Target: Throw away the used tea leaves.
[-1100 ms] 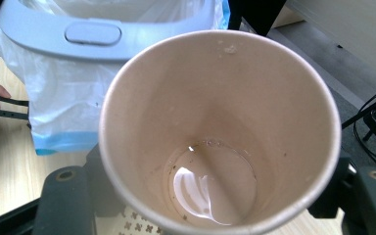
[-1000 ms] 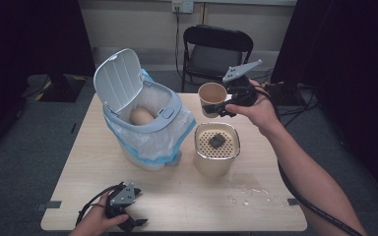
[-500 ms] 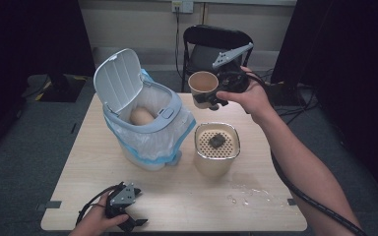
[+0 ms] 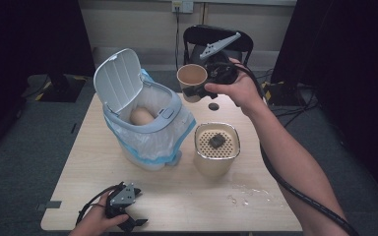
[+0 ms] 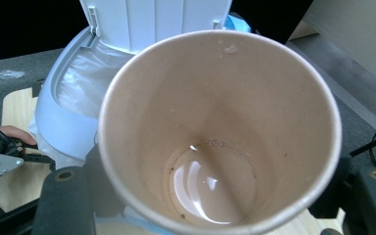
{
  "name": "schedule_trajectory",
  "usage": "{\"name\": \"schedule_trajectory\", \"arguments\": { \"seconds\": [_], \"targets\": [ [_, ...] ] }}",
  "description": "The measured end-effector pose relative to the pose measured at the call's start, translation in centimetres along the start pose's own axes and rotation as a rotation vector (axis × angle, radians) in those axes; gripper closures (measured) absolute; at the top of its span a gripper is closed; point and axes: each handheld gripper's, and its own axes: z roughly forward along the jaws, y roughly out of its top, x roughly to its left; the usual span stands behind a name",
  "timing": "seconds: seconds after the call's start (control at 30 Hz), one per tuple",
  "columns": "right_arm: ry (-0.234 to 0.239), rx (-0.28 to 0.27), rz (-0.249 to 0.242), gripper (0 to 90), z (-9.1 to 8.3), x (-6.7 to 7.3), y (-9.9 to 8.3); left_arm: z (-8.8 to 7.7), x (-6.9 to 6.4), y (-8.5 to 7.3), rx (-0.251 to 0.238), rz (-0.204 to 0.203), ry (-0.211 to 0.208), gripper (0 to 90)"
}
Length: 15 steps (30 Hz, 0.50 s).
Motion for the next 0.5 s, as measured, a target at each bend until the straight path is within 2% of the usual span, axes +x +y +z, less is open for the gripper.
{"name": "schedule_trajectory", "arguments": {
  "seconds": [0.5],
  "targets": [
    [0.033, -0.037, 0.001, 28.0, 2.2, 0.6, 1.9, 0.0, 0.0, 0.0, 0.003, -0.003, -0.003, 0.0]
  ]
}}
